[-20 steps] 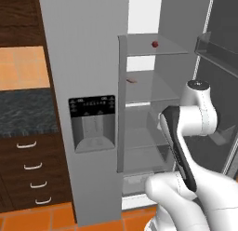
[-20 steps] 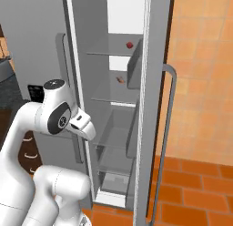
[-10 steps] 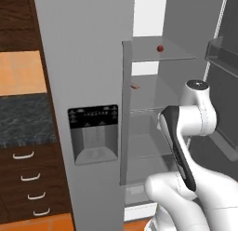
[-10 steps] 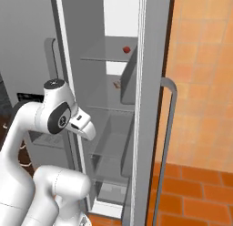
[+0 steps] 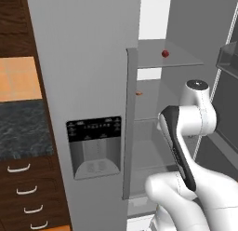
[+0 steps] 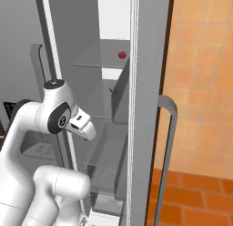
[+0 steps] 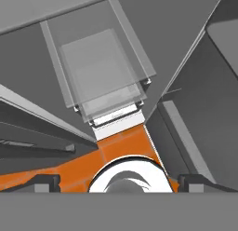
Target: Take the strawberry from the fridge and place it on top of the pancake, located on the dining counter.
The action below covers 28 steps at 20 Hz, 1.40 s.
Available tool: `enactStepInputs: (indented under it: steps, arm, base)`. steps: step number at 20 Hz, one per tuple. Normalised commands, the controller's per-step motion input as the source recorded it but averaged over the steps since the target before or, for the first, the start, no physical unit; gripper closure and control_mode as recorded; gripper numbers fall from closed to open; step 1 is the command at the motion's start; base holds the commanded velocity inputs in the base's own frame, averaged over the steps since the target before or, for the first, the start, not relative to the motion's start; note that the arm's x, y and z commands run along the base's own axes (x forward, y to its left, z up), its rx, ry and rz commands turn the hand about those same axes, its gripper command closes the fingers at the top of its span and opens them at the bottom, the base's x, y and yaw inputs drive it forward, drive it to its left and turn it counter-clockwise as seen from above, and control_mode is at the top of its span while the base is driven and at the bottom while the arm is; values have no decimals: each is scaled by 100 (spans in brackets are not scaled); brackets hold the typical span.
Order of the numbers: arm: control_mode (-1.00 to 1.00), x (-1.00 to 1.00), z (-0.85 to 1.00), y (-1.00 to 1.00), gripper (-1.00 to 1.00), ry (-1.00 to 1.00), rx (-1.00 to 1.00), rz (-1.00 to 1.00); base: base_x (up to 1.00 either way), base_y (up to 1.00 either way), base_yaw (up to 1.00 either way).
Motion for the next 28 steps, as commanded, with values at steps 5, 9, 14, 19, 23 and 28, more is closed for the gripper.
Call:
enactStepInputs:
  steps: [5, 9, 14, 19, 23, 28]
  arm:
    - [100, 0, 0, 0, -100, 0, 0, 0]
    - [100, 0, 0, 0, -100, 0, 0, 0]
    - [100, 0, 0, 0, -100, 0, 0, 0]
    - [100, 0, 0, 0, -100, 0, 0, 0]
    - [100, 0, 0, 0, -100, 0, 0, 0]
    - [100, 0, 0, 0, -100, 0, 0, 0]
  base:
    - [21, -33, -3]
    - [17, -34, -4]
    - [29, -15, -8]
    - [50, -11, -6]
    - [31, -20, 0]
    - [14, 0, 0]
